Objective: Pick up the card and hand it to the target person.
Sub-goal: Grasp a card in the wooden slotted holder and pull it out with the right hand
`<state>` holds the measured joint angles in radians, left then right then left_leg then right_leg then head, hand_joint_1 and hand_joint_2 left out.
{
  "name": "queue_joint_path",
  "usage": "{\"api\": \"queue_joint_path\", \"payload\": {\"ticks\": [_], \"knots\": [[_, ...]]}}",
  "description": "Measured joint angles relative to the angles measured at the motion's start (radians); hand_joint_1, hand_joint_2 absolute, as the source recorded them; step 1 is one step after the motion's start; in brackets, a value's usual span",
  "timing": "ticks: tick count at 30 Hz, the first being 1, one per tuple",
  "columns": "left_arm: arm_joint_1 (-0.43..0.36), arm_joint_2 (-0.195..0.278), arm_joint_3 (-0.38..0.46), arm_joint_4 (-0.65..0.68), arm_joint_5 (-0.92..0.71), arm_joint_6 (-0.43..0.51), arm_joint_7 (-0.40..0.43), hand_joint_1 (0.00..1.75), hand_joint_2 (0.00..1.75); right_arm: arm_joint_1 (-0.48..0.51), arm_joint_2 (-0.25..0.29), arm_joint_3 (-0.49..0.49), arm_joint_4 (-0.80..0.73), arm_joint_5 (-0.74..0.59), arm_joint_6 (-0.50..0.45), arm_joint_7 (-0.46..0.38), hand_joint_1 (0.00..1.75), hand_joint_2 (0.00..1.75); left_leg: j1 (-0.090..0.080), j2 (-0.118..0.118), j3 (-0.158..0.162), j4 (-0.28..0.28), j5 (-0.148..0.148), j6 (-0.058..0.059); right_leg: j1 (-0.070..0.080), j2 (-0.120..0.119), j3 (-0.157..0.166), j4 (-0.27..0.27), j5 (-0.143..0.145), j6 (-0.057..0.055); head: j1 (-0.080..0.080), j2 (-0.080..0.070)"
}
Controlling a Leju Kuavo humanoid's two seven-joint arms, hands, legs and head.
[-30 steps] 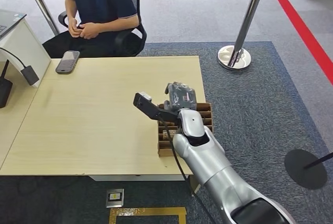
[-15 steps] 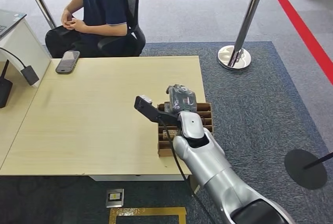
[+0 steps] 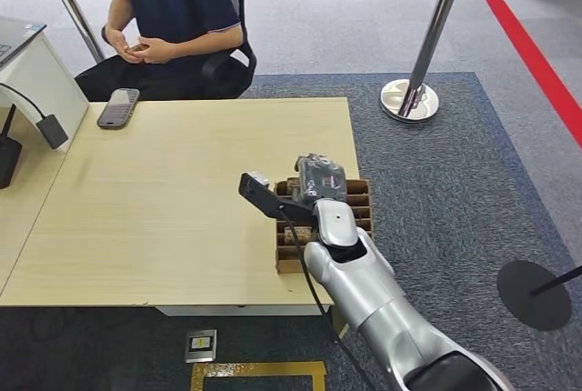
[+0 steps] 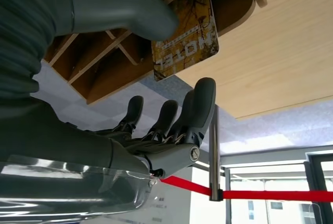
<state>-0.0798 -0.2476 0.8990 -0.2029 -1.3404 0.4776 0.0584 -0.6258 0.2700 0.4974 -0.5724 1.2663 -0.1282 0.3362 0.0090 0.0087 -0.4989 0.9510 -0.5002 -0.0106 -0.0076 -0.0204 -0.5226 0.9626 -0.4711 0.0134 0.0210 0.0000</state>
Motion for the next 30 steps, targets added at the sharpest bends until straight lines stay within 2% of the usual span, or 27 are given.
{"api": "queue_joint_path", "payload": {"ticks": [18, 23, 30], "knots": [[0.0, 0.0, -0.001, 0.0, 0.003, 0.001, -0.011, 0.0, 0.0, 0.0, 0.001, 0.0, 0.007, 0.0, 0.001, -0.015, 0.97, 1.75, 0.0, 0.0, 0.0, 0.0, 0.0, 0.0, 0.0, 0.0, 0.0, 0.0, 0.0, 0.0, 0.0, 0.0], [0.0, 0.0, -0.001, 0.0, 0.003, 0.001, -0.012, 0.0, 0.0, 0.001, 0.003, 0.0, 0.009, -0.002, 0.001, -0.016, 1.16, 1.75, 0.0, 0.0, 0.0, 0.0, 0.0, 0.0, 0.0, 0.0, 0.0, 0.0, 0.0, 0.0, 0.0, 0.0], [0.0, 0.0, -0.001, 0.0, 0.003, 0.001, -0.012, 0.0, 0.0, -0.001, 0.007, -0.001, 0.01, -0.003, 0.002, -0.017, 1.22, 1.75, 0.0, 0.0, 0.0, 0.0, 0.0, 0.0, 0.0, 0.0, 0.0, 0.0, 0.0, 0.0, 0.0, 0.0]]}}
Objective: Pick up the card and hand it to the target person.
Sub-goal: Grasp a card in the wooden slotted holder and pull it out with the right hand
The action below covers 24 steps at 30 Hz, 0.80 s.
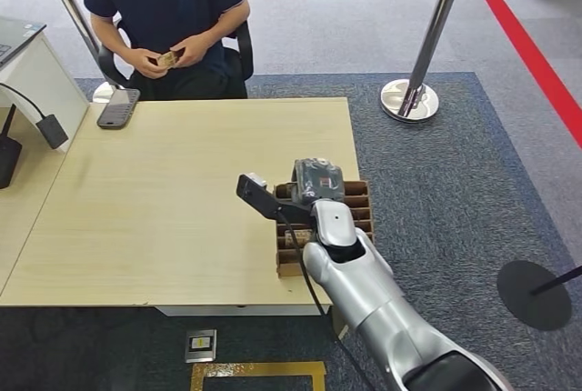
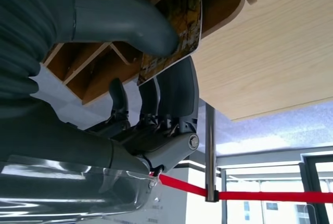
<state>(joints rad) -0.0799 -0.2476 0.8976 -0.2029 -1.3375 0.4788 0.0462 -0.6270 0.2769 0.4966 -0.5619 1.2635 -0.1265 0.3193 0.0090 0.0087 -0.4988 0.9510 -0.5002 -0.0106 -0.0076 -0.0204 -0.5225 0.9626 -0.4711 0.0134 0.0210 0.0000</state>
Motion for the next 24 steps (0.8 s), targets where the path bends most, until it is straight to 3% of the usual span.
{"api": "queue_joint_path", "payload": {"ticks": [6, 24], "knots": [[0.0, 0.0, 0.0, 0.0, 0.003, 0.001, 0.004, 0.0, 0.0, 0.0, 0.003, 0.0, 0.004, -0.003, 0.004, -0.005, 1.34, 1.75, 0.0, 0.0, 0.0, 0.0, 0.0, 0.0, 0.0, 0.0, 0.0, 0.0, 0.0, 0.0, 0.0, 0.0], [0.0, -0.003, 0.002, 0.0, 0.015, 0.012, 0.006, 0.0, 0.0, -0.002, 0.02, 0.0, -0.001, -0.011, -0.007, -0.06, 1.42, 1.75, 0.0, 0.0, 0.0, 0.0, 0.0, 0.0, 0.0, 0.0, 0.0, 0.0, 0.0, 0.0, 0.0, 0.0]]}}
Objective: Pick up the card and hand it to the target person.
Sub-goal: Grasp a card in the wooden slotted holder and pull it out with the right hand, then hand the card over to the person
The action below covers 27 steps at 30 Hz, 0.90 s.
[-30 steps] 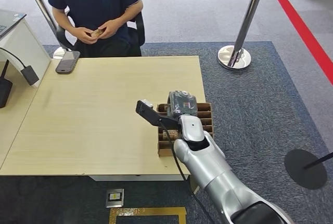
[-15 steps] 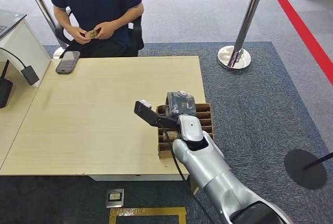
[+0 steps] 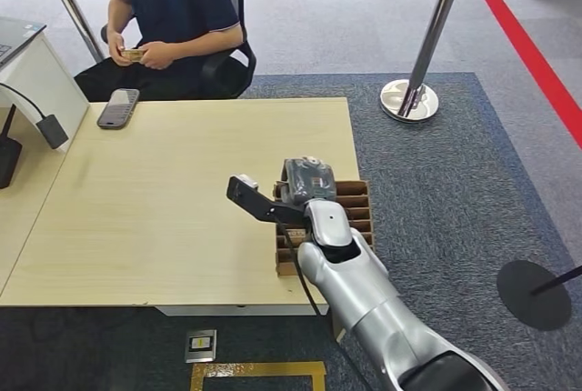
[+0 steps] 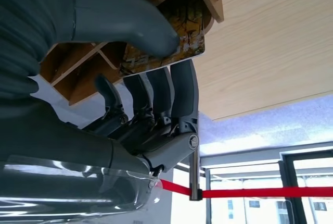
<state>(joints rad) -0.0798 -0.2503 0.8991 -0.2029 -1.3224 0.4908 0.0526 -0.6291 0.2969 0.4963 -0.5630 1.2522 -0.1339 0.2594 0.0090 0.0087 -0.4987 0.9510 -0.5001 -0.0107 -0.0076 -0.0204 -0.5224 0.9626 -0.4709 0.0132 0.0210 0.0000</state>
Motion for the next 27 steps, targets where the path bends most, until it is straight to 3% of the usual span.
{"api": "queue_joint_path", "payload": {"ticks": [15, 20, 27], "knots": [[0.0, 0.0, 0.0, 0.0, -0.005, 0.0, -0.014, 0.0, 0.0, 0.008, -0.012, 0.001, -0.122, -0.032, -0.001, -0.018, 1.51, 1.75, 0.0, 0.0, 0.0, 0.0, 0.0, 0.0, 0.0, 0.0, 0.0, 0.0, 0.0, 0.0, 0.0, 0.0], [0.0, 0.0, 0.0, 0.0, -0.006, 0.0, -0.019, 0.0, 0.0, 0.019, -0.021, 0.001, -0.201, -0.061, 0.001, -0.035, 1.75, 1.75, 0.0, 0.0, 0.0, 0.0, 0.0, 0.0, 0.0, 0.0, 0.0, 0.0, 0.0, 0.0, 0.0, 0.0], [-0.001, 0.0, 0.0, 0.0, -0.019, -0.001, -0.026, 0.0, 0.0, 0.028, -0.028, 0.0, -0.317, -0.112, -0.001, -0.065, 1.75, 1.75, 0.0, 0.0, 0.0, 0.0, 0.0, 0.0, 0.0, 0.0, -0.001, 0.0, 0.0, 0.0, 0.0, 0.0]]}}
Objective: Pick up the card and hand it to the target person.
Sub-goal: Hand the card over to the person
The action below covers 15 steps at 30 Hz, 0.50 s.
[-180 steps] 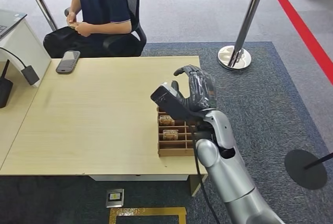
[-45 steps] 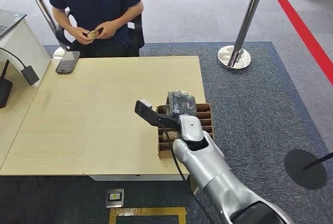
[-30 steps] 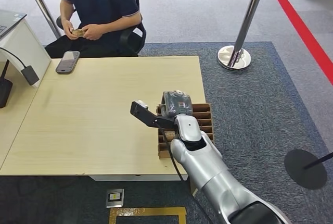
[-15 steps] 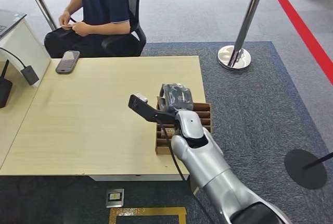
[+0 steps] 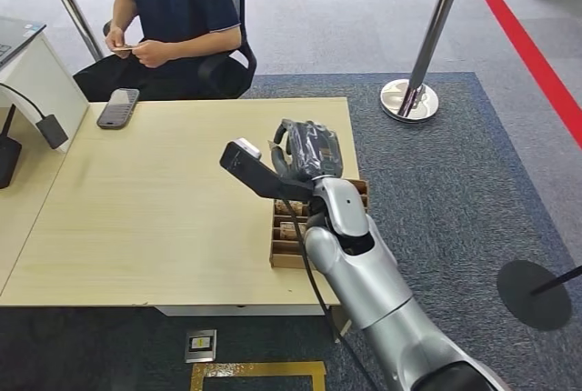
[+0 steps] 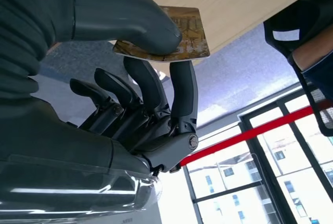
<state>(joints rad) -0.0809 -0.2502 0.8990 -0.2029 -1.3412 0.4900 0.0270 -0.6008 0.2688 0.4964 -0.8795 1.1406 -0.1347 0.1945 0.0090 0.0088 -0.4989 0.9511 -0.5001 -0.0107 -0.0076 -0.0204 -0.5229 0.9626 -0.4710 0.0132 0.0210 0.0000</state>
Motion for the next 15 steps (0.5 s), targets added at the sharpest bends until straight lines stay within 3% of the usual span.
{"api": "queue_joint_path", "payload": {"ticks": [8, 15], "knots": [[-0.013, 0.0, -0.002, 0.0, -0.021, -0.011, 0.019, 0.0, 0.0, -0.047, 0.004, 0.005, -0.015, 0.022, -0.017, -0.029, 1.72, 1.75, 0.0, 0.0, 0.0, 0.0, 0.0, 0.0, 0.0, 0.0, 0.0, 0.0, 0.0, 0.0, 0.0, 0.0], [-0.026, 0.0, -0.002, 0.0, -0.017, -0.012, 0.019, 0.0, 0.0, -0.134, 0.046, 0.043, 0.105, 0.07, -0.029, -0.037, 1.72, 1.75, 0.0, 0.0, 0.0, 0.0, 0.0, 0.0, 0.0, 0.0, 0.0, 0.0, 0.0, 0.0, 0.0, 0.0]]}}
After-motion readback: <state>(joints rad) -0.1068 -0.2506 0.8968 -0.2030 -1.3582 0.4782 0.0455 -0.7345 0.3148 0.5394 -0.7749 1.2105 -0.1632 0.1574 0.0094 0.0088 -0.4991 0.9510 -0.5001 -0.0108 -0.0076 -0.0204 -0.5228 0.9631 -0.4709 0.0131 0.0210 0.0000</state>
